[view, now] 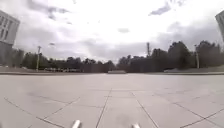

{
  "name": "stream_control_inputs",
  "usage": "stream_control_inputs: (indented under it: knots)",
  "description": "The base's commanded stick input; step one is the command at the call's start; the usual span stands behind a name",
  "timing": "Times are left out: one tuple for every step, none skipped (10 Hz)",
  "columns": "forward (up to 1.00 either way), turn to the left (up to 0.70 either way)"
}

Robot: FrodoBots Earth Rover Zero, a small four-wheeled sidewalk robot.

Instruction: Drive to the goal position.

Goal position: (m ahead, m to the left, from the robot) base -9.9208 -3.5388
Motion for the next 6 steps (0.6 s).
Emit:
stream_control_inputs:
  knots:
    - [1.0, 0.0]
    - [1.0, 0.0]
    - [1.0, 0.0]
    - [1.0, 0.0]
    - [1.0, 0.0]
    - [1.0, 0.0]
